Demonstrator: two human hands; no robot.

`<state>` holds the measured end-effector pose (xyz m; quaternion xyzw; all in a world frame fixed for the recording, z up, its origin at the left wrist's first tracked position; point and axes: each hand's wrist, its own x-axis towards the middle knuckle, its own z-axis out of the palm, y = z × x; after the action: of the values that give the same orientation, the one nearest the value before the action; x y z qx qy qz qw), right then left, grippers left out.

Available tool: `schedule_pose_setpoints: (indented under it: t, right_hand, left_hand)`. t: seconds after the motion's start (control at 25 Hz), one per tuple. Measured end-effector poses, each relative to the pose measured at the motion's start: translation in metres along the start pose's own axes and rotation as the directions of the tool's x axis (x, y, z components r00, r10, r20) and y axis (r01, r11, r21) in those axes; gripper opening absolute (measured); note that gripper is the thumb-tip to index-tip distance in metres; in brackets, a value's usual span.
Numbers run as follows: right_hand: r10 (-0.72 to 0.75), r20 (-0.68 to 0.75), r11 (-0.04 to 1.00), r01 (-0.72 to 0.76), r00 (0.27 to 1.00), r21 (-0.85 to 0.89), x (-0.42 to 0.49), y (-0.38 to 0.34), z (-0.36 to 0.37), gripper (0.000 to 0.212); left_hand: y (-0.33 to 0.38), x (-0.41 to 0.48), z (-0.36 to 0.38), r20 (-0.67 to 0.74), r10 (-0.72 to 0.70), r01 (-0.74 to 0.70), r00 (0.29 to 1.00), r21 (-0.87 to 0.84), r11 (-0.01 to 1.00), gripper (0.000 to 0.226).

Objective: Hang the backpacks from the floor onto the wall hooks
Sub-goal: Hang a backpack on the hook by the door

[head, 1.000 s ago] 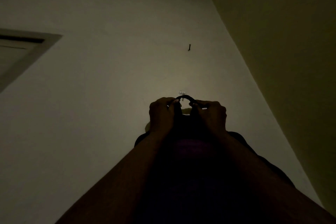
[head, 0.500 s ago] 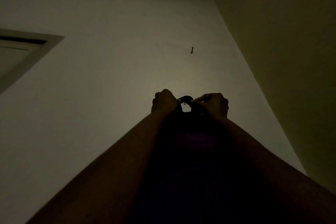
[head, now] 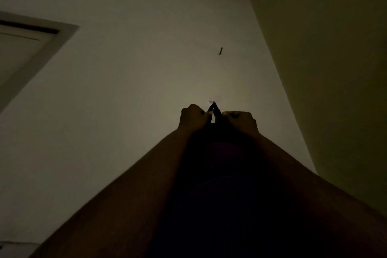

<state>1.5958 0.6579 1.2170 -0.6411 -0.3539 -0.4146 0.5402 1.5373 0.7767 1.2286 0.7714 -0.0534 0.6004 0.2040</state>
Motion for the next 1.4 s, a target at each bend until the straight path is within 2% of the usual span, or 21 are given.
schedule_pose_setpoints:
  t: [0.12, 0.24, 0.36, 0.48, 0.64, 0.76, 0.88, 0.96, 1.2, 1.4]
  right_hand:
    - [0.029, 0.005, 0.996, -0.029, 1.000, 0.079, -0.020, -0.010, -0.005, 0.037]
    - [0.069, 0.031, 0.994, -0.072, 0.997, 0.086, -0.047, -0.019, -0.014, 0.039]
    - [0.160, 0.062, 0.962, -0.170, 0.985, 0.213, -0.087, -0.037, -0.035, 0.039]
    - [0.207, 0.089, 0.920, -0.224, 0.974, 0.322, -0.129, -0.051, -0.054, 0.038]
    - [0.260, 0.237, 0.827, -0.343, 0.936, 0.446, -0.203, -0.081, -0.090, 0.037]
    - [0.315, 0.365, 0.738, -0.468, 0.876, 0.486, -0.266, -0.099, -0.112, 0.035]
    - [0.389, 0.487, 0.669, -0.603, 0.782, 0.435, -0.332, -0.118, -0.133, 0.048]
    - [0.408, 0.546, 0.623, -0.661, 0.731, 0.419, -0.378, -0.135, -0.145, 0.051]
    - [0.475, 0.602, 0.539, -0.753, 0.642, 0.377, -0.510, -0.190, -0.173, 0.052]
    - [0.549, 0.683, 0.390, -0.871, 0.481, 0.300, -0.643, -0.262, -0.195, 0.056]
  left_hand:
    - [0.005, -0.019, -0.003, -0.004, 0.041, -0.041, 0.999, -0.012, 0.999, 0.035]
    - [0.016, -0.051, -0.019, 0.036, 0.030, -0.026, 0.999, -0.097, 0.995, 0.032]
    - [0.040, -0.094, -0.043, 0.090, -0.061, 0.078, 0.994, -0.207, 0.975, 0.028]
    - [0.062, -0.137, -0.068, 0.070, -0.151, 0.165, 0.986, -0.300, 0.939, 0.025]
    - [0.099, -0.211, -0.102, 0.037, -0.282, 0.275, 0.959, -0.372, 0.886, 0.036]
    - [0.114, -0.272, -0.122, 0.101, -0.383, 0.387, 0.918, -0.438, 0.811, 0.038]
    - [0.136, -0.334, -0.152, 0.134, -0.491, 0.485, 0.861, -0.510, 0.711, 0.035]
    - [0.153, -0.377, -0.174, 0.163, -0.528, 0.529, 0.834, -0.510, 0.678, 0.036]
    - [0.178, -0.522, -0.241, 0.246, -0.665, 0.696, 0.705, -0.420, 0.583, 0.045]
    - [0.198, -0.637, -0.334, 0.269, -0.769, 0.798, 0.580, -0.376, 0.471, 0.048]
